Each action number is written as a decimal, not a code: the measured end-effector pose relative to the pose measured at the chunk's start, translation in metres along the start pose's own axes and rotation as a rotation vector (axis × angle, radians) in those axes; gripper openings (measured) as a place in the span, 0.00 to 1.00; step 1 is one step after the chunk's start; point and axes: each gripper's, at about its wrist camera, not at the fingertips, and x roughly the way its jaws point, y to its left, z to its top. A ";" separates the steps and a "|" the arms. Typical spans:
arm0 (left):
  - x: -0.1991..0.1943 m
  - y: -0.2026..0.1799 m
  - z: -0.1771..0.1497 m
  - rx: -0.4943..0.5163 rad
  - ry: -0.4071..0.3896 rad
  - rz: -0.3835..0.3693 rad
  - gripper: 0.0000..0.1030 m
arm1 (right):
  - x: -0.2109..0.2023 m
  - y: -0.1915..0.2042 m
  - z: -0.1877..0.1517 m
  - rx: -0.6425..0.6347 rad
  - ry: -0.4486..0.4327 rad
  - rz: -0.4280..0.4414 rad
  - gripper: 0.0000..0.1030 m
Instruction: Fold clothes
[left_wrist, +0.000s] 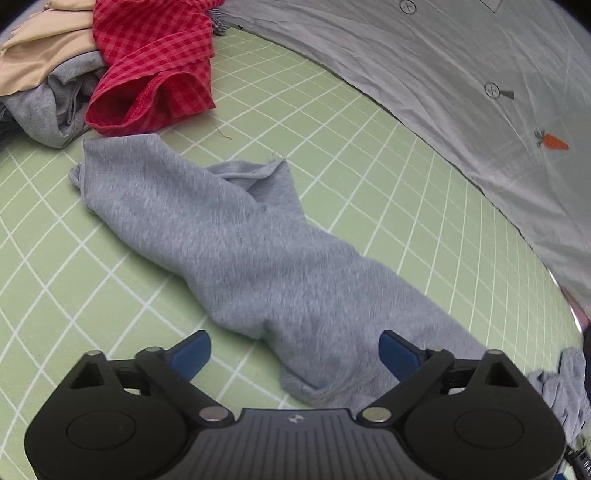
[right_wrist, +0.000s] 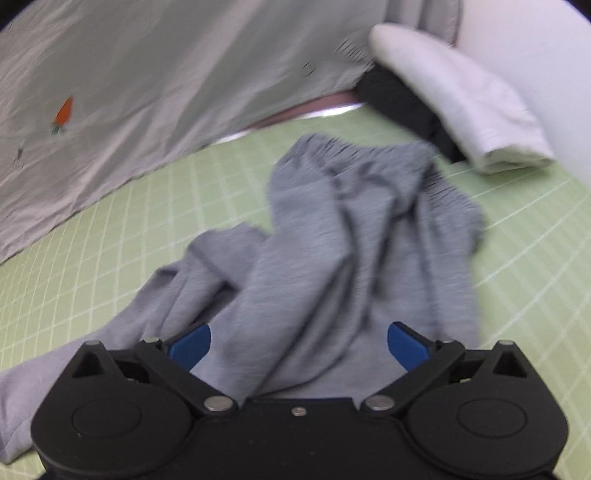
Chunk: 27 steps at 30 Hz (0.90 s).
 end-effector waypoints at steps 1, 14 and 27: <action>0.003 0.000 0.002 -0.008 0.002 -0.007 0.57 | 0.002 0.005 -0.002 -0.004 0.021 0.012 1.00; -0.043 0.006 0.030 0.007 -0.092 0.024 0.04 | -0.034 0.004 0.000 -0.025 0.034 0.231 0.03; -0.038 -0.097 0.173 0.058 -0.390 0.001 0.75 | 0.007 0.060 0.171 0.274 -0.269 0.351 0.18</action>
